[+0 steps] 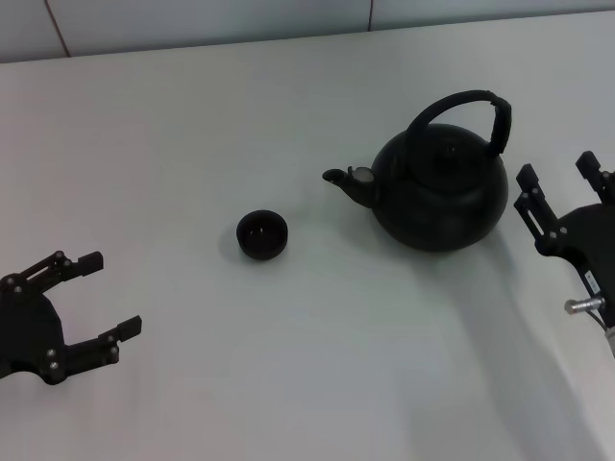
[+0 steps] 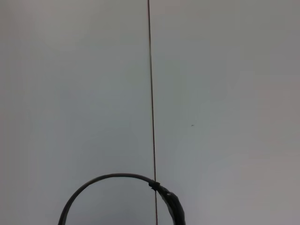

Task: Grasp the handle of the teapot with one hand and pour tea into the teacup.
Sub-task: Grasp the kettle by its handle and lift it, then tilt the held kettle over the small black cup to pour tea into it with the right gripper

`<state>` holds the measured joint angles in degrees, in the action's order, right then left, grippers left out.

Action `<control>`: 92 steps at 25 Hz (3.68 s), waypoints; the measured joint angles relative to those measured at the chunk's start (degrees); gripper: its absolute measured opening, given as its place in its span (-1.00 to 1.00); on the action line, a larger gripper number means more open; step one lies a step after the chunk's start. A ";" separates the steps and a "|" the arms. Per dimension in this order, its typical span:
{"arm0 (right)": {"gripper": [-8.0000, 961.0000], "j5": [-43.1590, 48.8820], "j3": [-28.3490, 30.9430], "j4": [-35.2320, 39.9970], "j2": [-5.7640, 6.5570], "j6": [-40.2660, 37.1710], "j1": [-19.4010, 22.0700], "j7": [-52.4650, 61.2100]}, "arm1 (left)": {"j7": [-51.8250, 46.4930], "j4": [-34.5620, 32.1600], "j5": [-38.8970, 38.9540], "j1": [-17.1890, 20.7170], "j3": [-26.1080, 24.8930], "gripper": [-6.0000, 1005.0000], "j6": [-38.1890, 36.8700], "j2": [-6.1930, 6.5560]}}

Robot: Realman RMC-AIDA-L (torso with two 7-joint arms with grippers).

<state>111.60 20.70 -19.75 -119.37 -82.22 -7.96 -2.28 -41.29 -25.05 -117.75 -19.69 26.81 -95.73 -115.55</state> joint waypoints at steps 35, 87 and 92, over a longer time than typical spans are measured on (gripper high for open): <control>0.44 0.62 1.37 9.33 0.20 9.37 -12.79 9.64 | 0.32 0.38 1.40 -0.09 -1.85 0.72 0.41 -1.60; -0.80 6.69 0.47 9.79 1.90 4.82 -15.90 13.64 | 0.51 0.35 2.00 0.53 -1.93 0.72 0.33 -2.31; -0.80 10.91 0.48 14.85 1.97 4.75 -19.42 18.03 | 0.51 0.35 2.00 0.53 -1.93 0.72 0.36 -2.31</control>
<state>122.51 21.18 -4.90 -117.40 -77.48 -27.38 15.75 -40.78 -24.70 -115.75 -19.16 24.87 -95.37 -117.86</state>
